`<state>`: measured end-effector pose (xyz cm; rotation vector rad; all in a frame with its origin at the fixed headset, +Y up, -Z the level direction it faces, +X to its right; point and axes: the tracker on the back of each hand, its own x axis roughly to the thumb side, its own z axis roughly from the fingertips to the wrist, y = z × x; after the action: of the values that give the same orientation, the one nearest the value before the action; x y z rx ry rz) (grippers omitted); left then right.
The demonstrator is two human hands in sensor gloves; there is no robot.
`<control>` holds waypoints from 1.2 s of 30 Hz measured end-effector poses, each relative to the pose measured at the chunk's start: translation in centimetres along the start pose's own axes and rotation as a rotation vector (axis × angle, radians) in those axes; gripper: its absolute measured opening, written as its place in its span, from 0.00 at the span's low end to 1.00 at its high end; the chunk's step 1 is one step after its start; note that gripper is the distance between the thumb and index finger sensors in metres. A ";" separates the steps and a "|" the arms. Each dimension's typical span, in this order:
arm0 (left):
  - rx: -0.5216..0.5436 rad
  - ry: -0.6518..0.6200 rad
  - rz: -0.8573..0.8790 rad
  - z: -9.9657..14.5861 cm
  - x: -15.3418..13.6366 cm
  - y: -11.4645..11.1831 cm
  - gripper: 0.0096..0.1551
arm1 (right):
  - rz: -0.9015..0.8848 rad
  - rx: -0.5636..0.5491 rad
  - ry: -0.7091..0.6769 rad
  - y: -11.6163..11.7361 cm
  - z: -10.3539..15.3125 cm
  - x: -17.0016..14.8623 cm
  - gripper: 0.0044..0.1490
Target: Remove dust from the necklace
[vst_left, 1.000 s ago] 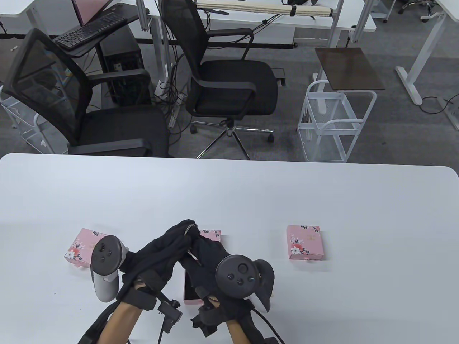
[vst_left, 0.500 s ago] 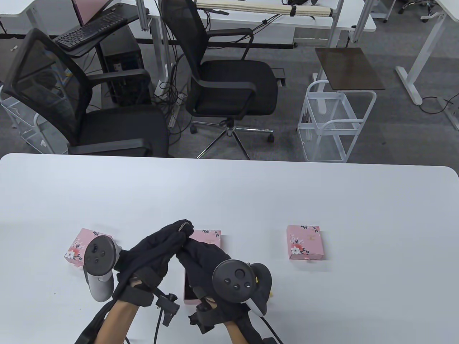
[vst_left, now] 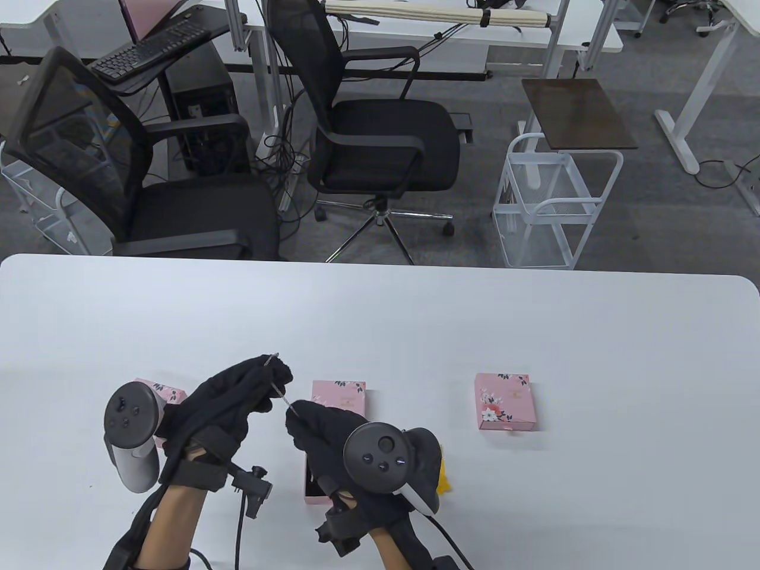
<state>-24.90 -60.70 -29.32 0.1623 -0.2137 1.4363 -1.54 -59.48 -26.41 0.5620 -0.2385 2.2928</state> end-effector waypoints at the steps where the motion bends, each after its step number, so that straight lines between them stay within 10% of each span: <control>1: 0.000 0.000 0.005 0.0 0.0 0.1 0.20 | 0.000 0.004 0.000 0.1 0.0 0.0 0.22; 22: 0.213 -0.162 -0.166 1.1 1.8 1.4 0.19 | -0.037 0.069 0.011 1.9 -0.5 -0.6 0.22; 30: 0.029 -0.228 -0.153 1.3 3.2 0.4 0.19 | -0.061 0.116 0.014 2.5 -0.8 -1.4 0.21; 36: 0.109 -0.286 -0.329 2.0 4.1 -0.5 0.19 | -0.043 0.198 0.031 2.8 -1.1 -2.1 0.22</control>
<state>-24.03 -57.32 -26.34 0.4727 -0.3266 1.0940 -2.62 -62.43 -28.33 0.6248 0.0161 2.2952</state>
